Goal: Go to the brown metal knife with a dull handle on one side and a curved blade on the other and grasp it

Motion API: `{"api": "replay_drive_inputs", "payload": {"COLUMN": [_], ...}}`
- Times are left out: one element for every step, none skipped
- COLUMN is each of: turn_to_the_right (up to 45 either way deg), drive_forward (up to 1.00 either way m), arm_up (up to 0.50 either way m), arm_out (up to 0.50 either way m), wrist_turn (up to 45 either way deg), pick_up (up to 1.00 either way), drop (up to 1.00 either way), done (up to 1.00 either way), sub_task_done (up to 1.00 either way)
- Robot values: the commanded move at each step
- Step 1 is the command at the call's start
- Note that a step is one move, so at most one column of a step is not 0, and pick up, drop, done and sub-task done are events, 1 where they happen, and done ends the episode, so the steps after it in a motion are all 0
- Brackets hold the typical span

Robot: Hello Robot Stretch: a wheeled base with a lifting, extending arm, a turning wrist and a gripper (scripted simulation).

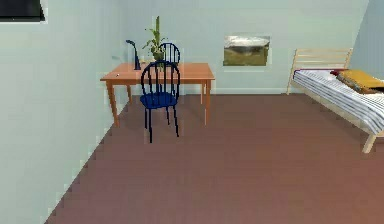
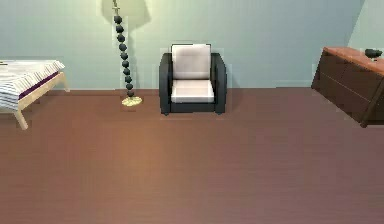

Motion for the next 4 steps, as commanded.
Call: {"api": "replay_drive_inputs", "payload": {"turn_to_the_right": [18.0,0.0,12.0,0.0], "drive_forward": [0.00,1.00,0.00,0.10], "arm_up": [0.00,0.00,0.00,0.00], "arm_out": [0.00,0.00,0.00,0.00], "wrist_turn": [0.0,0.0,0.0,0.0], "pick_up": [0.00,0.00,0.00,0.00], "drop": [0.00,0.00,0.00,0.00], "done": [0.00,0.00,0.00,0.00], "sub_task_done": [0.00,0.00,0.00,0.00]}}
